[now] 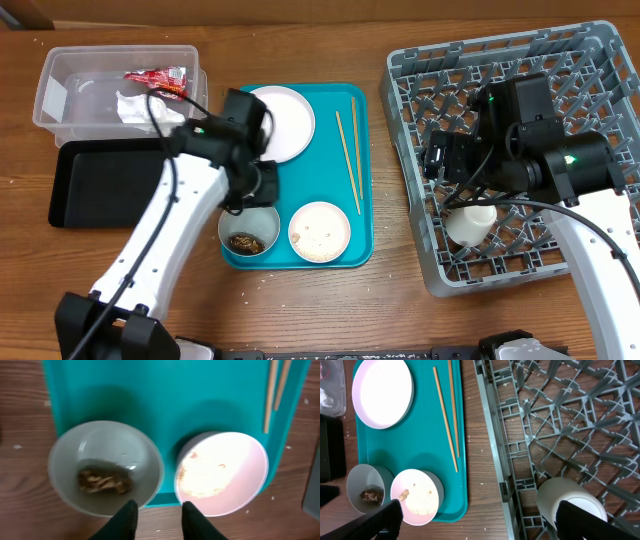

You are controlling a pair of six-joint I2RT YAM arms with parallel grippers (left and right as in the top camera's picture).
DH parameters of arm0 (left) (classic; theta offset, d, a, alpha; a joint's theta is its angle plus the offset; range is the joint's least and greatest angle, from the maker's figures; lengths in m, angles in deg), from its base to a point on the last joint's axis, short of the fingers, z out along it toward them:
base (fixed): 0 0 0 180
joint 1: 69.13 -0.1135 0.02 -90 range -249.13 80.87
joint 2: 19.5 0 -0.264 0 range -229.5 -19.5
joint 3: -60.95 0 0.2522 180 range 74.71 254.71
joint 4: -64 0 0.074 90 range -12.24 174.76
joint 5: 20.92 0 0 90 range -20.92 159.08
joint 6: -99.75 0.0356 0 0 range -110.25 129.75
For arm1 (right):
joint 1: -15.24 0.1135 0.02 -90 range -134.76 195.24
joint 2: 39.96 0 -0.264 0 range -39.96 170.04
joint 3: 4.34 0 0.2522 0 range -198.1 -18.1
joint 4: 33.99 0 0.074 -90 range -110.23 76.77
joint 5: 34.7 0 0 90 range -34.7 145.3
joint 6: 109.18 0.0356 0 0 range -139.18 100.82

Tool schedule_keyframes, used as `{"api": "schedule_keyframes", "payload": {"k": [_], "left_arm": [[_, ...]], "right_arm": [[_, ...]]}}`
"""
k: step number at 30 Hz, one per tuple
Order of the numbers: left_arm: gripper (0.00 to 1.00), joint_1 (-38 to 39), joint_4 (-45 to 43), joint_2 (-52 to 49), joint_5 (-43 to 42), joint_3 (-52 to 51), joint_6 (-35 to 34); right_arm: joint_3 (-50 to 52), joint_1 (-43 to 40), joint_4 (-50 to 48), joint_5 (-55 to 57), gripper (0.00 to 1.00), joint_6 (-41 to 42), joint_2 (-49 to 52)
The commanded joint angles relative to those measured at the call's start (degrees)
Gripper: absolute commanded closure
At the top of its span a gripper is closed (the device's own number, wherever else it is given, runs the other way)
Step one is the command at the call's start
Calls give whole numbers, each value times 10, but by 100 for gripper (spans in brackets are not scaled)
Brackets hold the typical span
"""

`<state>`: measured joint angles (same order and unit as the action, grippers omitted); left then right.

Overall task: Sort waste into correct bins and load items into the dishwasher
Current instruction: 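Grasp the pink rice bowl rim with the left gripper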

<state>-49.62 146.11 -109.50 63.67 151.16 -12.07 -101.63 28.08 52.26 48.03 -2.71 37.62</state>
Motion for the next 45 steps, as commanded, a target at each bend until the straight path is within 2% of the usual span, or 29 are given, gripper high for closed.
{"api": "schedule_keyframes", "payload": {"k": [1,9,15,21,26,38,43,45], "left_arm": [[61,53,-17,16,-7,-4,-16],[61,168,-132,-19,5,-52,-61],[59,241,-205,-92,6,-53,-22],[57,270,-215,-163,14,-53,-20],[58,270,-212,-177,21,-53,-19],[73,270,-212,-177,68,-58,-20],[76,270,-224,-177,73,-74,-20],[87,270,-226,-177,74,-74,-20]], "right_arm": [[3,3,-4,-3,0,-4,3],[3,3,4,49,0,-2,3],[3,2,18,78,0,-3,3],[3,2,42,96,0,-4,3],[3,2,45,98,0,-4,3],[3,2,45,98,0,-4,3],[3,2,46,98,0,-4,3],[3,2,46,98,0,-4,3]]}}
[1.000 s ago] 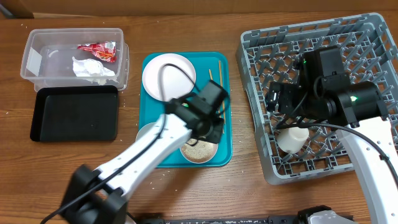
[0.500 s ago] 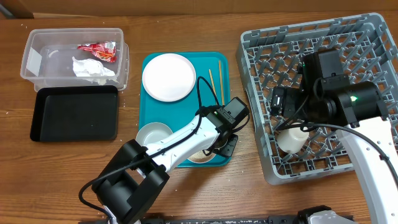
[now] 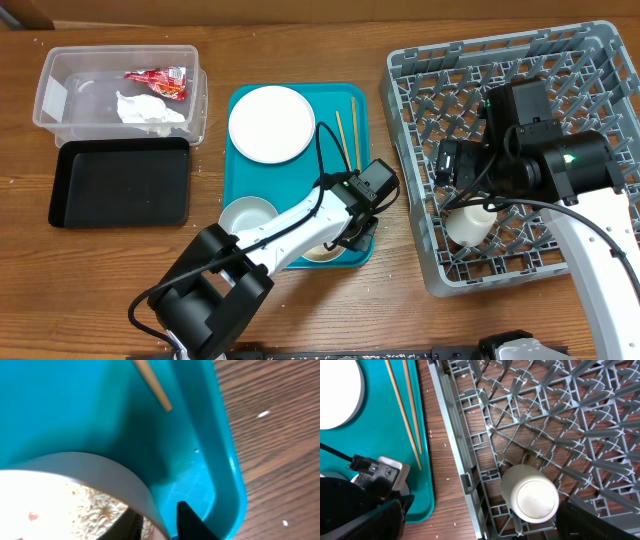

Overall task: Sort waste into correct bins and load items into the dishwasher
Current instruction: 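Grasp the pink rice bowl rim with the left gripper, then tip the pink bowl over the black tray to dump the rice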

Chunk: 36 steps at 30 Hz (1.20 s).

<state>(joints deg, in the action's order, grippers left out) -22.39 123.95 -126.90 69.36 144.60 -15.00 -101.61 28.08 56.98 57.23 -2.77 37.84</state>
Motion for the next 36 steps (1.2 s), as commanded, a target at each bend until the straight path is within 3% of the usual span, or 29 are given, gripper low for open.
{"api": "schedule_keyframes", "payload": {"k": [1,8,20,30,36], "left_arm": [[95,-2,-4,-3,19,-8,10],[96,-3,42,3,25,29,10],[96,-68,253,36,12,254,20],[96,-151,354,93,-3,261,17],[96,-244,388,159,-32,261,70]], "right_arm": [[3,2,-1,6,0,-3,1],[3,2,-2,6,0,-3,1],[3,2,3,5,0,-3,1],[3,2,-4,6,0,-17,1],[3,2,-9,6,0,-17,1]]}}
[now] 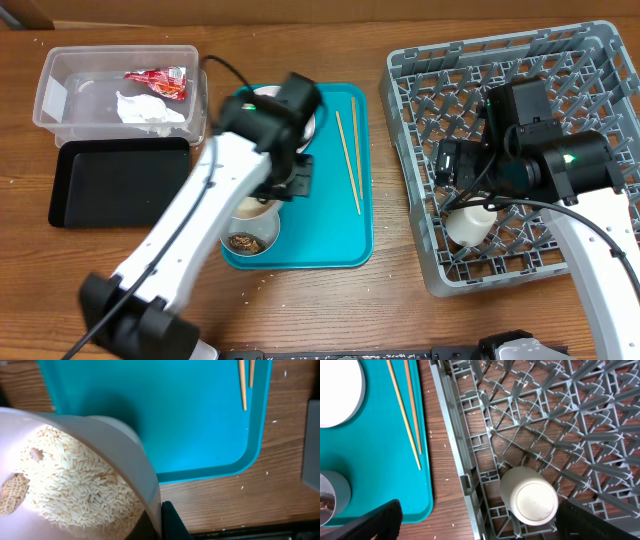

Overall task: Sort waste into correct bins and load items into the dishwasher
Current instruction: 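Tip the pink bowl over the black tray to dump the rice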

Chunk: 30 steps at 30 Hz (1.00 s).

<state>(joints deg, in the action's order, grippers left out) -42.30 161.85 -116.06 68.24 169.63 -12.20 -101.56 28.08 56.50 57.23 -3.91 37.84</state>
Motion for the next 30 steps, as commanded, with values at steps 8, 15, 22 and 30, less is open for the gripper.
{"api": "schedule_keyframes", "payload": {"k": [8,15,22,30], "left_arm": [[96,-229,29,86,-125,9,181],[96,-402,-12,85,-258,-38,308],[96,-561,-125,59,-434,-145,408],[96,-661,-223,-69,-662,-175,414]], "right_arm": [[2,2,-10,6,0,-5,1],[2,2,-10,6,0,-5,1],[2,2,-10,6,0,-5,1],[2,2,-10,6,0,-5,1]]}}
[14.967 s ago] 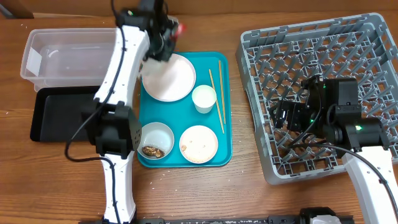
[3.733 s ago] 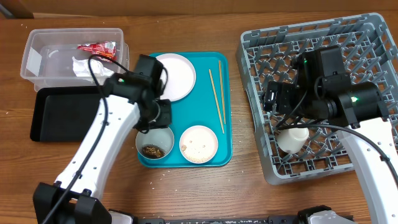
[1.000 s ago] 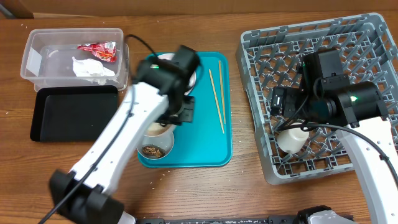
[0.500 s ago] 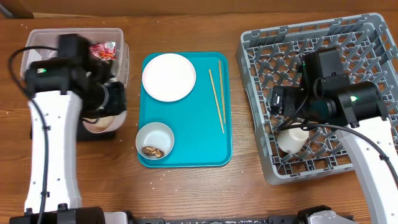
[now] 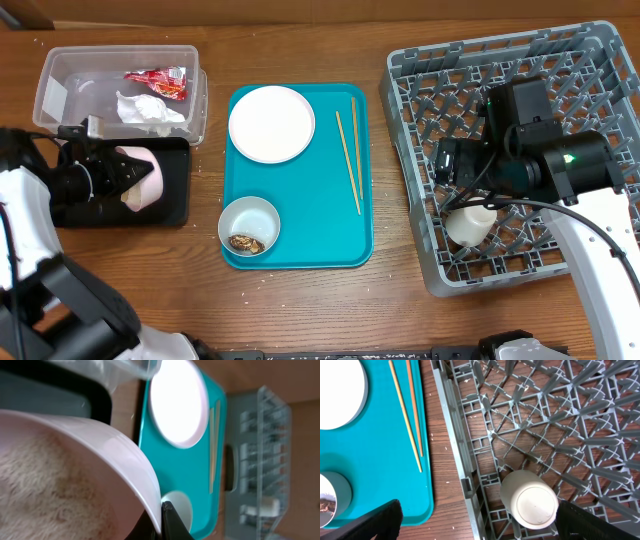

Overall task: Sort waste into correct bins and load items into the dishwasher
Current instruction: 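Tip the pink bowl over the black tray to dump the rice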

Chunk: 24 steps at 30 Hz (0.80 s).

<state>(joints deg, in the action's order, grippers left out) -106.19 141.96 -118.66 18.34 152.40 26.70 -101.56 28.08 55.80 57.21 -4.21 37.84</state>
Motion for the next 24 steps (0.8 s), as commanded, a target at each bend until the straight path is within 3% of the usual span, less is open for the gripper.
{"api": "schedule_keyframes", "payload": {"k": [1,8,24], "left_arm": [[96,-26,-33,-54,-192,-2,25],[96,-68,-49,-132,-399,-2,6],[96,-118,-41,-148,-399,-2,-164]], "right_arm": [[3,2,-3,6,0,-2,1],[3,2,5,6,0,-2,1],[3,2,9,6,0,-3,1]]}}
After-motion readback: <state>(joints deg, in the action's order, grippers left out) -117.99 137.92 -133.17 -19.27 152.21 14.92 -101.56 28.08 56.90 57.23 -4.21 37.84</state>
